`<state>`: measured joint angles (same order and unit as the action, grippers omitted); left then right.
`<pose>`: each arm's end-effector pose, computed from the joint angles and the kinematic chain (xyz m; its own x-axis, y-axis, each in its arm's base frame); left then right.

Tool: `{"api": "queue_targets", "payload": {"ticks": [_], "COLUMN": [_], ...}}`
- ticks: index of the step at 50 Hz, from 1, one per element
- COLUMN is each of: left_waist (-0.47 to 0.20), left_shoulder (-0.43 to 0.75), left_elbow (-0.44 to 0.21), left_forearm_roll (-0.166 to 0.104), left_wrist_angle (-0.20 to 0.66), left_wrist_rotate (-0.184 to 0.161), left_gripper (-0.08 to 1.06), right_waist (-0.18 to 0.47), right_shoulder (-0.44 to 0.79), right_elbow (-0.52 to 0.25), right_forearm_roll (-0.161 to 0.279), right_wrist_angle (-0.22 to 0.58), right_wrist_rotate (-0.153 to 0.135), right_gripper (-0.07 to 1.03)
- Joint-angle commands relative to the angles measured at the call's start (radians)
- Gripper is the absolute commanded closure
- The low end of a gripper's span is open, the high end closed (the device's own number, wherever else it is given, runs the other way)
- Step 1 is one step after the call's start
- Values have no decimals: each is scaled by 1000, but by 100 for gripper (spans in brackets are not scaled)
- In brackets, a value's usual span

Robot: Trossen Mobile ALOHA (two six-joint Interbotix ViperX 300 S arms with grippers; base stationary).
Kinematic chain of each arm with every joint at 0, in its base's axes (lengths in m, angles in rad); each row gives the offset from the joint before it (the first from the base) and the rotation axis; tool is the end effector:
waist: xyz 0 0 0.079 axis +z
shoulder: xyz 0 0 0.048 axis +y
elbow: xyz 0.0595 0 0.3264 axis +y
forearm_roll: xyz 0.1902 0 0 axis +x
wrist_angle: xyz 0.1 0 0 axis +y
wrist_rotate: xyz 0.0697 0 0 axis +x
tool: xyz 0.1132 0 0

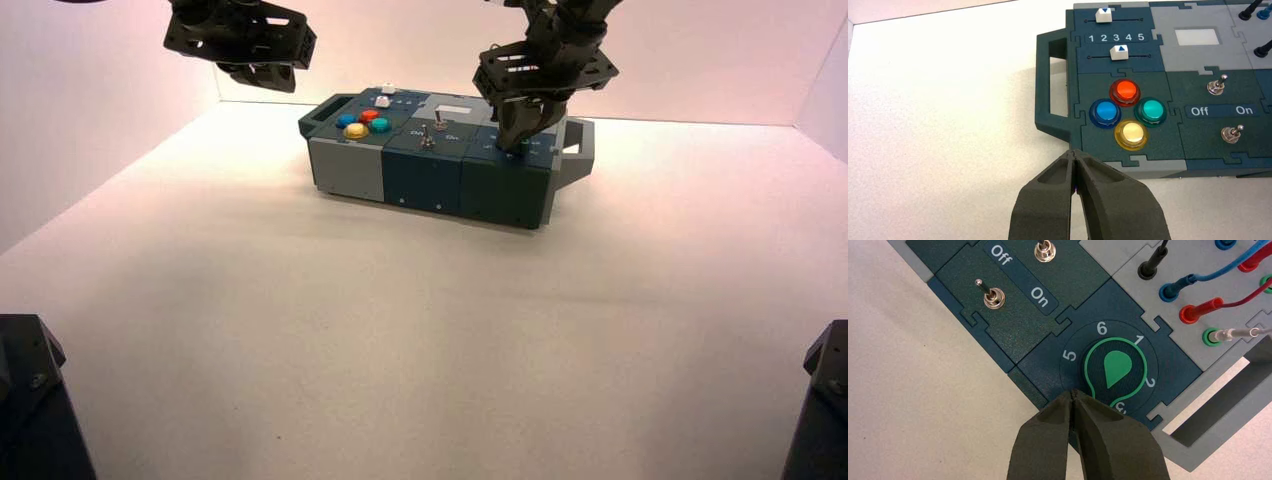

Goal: Turn the knob to position 3.

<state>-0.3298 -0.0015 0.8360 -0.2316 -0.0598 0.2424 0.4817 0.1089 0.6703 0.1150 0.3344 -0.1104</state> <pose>0.3645 -0.1221 0.1103 0.6794 -0.2181 -0.7006 0.3220 0.9466 0.0176 0.3354 0.1831 0.0772 0.3751 0.2386 -0.8958 -0.4791 0.8771 0.0330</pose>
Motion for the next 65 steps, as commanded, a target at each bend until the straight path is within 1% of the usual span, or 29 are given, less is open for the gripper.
{"api": "queue_targets", "payload": {"ticks": [1, 7, 27, 38, 59, 65], "left_waist": [2, 2, 2, 2, 2, 2], "left_shoulder": [-28, -28, -28, -28, -28, -28], "left_elbow": [-11, -11, -11, -9, -11, -11], "left_forearm_roll": [0, 2, 0, 2, 2, 0], "left_wrist_angle": [-5, -5, -5, -5, -5, -5], "left_wrist_rotate": [5, 5, 5, 5, 5, 5], "left_gripper": [101, 101, 101, 101, 101, 101], "right_waist": [-3, -14, -17, -37, -38, -37], "right_shoulder": [-34, -34, -34, -34, -35, -41], "right_elbow": [-11, -11, -8, -3, -2, -3], "right_forearm_roll": [-2, -2, -3, -5, -6, 0], "right_wrist_angle": [-5, -3, -2, -2, -2, -2], "right_wrist_rotate": [0, 0, -2, -2, -3, -3], "right_gripper": [98, 98, 98, 98, 98, 98]}}
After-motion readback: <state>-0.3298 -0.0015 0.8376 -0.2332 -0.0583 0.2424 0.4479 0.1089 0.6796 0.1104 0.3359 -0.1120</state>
